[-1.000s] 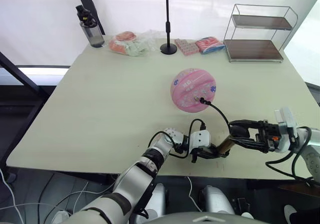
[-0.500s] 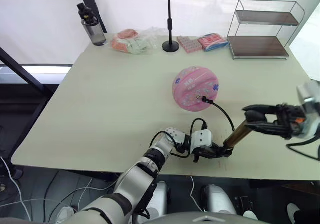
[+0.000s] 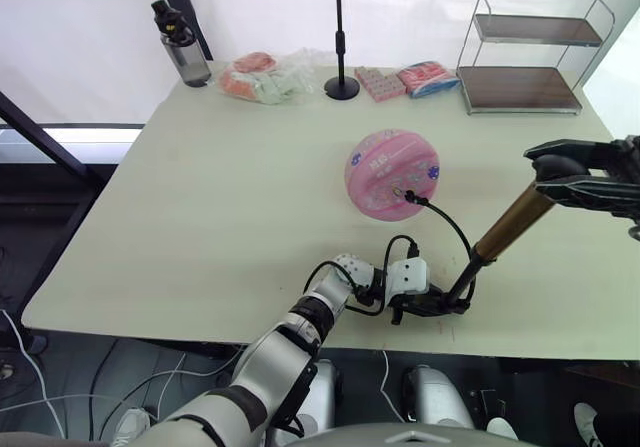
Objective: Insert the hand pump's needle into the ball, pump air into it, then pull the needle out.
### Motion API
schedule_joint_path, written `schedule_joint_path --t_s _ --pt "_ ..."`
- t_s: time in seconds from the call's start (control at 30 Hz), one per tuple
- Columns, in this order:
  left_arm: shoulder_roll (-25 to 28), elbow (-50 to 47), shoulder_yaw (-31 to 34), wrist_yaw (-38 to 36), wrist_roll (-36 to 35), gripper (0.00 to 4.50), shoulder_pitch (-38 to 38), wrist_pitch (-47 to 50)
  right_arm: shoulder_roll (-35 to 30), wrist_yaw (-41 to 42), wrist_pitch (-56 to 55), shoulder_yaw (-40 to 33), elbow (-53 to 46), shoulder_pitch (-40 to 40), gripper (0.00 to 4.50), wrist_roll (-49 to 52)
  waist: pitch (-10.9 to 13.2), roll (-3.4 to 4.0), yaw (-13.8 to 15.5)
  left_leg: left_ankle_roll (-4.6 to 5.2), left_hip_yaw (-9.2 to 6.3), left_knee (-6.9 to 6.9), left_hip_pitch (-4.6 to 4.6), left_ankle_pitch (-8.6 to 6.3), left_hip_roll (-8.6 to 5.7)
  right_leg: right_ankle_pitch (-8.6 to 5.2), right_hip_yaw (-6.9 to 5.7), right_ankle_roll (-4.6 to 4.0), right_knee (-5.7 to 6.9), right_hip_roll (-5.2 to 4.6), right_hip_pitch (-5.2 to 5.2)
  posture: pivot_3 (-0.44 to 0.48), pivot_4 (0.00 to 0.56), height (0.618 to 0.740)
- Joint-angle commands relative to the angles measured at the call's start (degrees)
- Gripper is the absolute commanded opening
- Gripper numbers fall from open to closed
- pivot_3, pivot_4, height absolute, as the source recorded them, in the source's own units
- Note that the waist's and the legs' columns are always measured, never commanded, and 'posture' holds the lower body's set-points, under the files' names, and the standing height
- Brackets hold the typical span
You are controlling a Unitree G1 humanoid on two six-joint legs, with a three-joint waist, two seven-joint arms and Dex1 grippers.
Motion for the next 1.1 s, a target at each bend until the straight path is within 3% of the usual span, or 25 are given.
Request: schedule_joint_path --t_s 0.03,0.33,0.6,0.83,1.1 --pt "0.7 2.8 -2.4 -1.0 2.9 1.16 1.8 1.0 -1.0 -0.7 -1.2 -7.1 0.0 -3.6 1.92 2.3 0.0 0.01 0.0 0.00 0.01 -0.01 0.00 0.00 0.00 0.00 0.00 0.00 0.01 0.00 -0.02 0.000 0.150 0.740" --pt "0.9 2.9 -2.4 -0.8 3.0 1.16 1.7 0.9 5.3 0.2 -7.6 -2.4 -6.6 10.0 1.92 -7.7 -0.1 -0.15 -0.3 0.00 -0.02 -0.01 0.22 0.00 0.02 0.00 -0.01 0.00 0.03 0.06 0.17 0.000 0.150 0.740" --pt "1.1 2.9 -2.4 -0.9 3.1 1.16 1.7 0.7 11.2 1.1 -19.0 7.8 -5.1 21.8 1.92 -20.4 -0.3 -0.56 -0.5 0.00 -0.07 -0.10 1.02 -0.01 0.23 -0.06 -0.01 -0.03 0.01 0.27 0.92 0.000 0.150 0.740" --pt "1.5 2.8 -2.3 -0.9 3.2 1.16 1.8 0.6 16.9 1.4 -28.9 16.9 2.2 24.8 1.92 -29.5 -0.6 -0.92 -0.5 0.00 -0.11 -0.12 1.04 -0.01 0.23 -0.05 -0.01 -0.05 0.00 0.32 0.92 0.000 0.150 0.740" --pt "1.7 2.7 -2.2 -0.7 3.3 1.16 1.9 0.7 20.0 0.9 -33.9 18.3 4.4 25.4 1.92 -31.1 -0.6 -0.94 -0.6 0.00 -0.11 -0.15 1.10 -0.01 0.25 -0.06 -0.01 -0.07 0.01 0.34 0.94 0.000 0.150 0.740"
